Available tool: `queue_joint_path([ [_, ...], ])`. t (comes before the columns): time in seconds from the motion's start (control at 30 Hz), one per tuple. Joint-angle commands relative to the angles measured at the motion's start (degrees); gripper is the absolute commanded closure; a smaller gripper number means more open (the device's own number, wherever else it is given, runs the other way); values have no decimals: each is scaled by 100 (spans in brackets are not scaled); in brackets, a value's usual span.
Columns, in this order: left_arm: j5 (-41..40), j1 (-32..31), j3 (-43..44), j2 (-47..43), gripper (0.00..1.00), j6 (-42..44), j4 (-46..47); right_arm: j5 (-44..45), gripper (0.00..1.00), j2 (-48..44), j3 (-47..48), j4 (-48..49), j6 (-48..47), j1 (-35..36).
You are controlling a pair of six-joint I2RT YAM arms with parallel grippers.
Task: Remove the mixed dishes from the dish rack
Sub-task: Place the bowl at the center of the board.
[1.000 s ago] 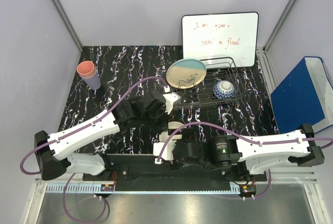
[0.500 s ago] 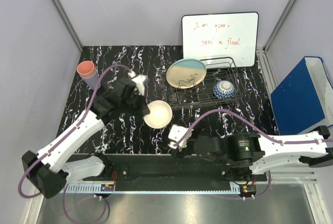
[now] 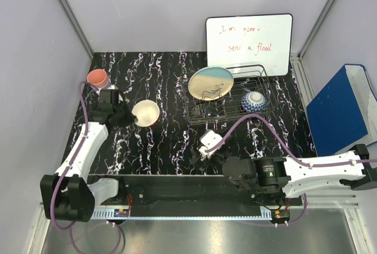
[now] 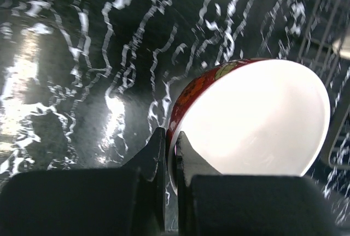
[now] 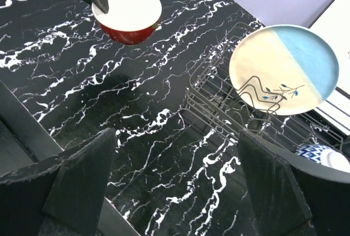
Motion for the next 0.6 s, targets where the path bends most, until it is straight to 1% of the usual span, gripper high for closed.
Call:
queue_joint_path([
  [0.0,-524,432,483,2,100,-285,484,146,0,70,-104,784,129,-11],
  [0.03,-691,442,484,46,100,-285,457,137,0,61,-192,854,102,-11],
  [0.1,-868,819,423,116,100,-346,431,146,0,9,-289,960,49,-11],
  [0.17,-868,1048,247,239,100,-478,570,181,0,-70,-377,1197,75,-20],
  [0.27,-781,1653,36,432,100,-697,869,172,0,-245,-517,1233,198,-73],
  [0.37,-745,2014,-8,696,100,-891,1151,137,0,-404,-632,1268,269,-82],
  [0.57,-930,2428,97,1197,100,-1190,1389,207,0,-659,-816,1277,234,-73],
])
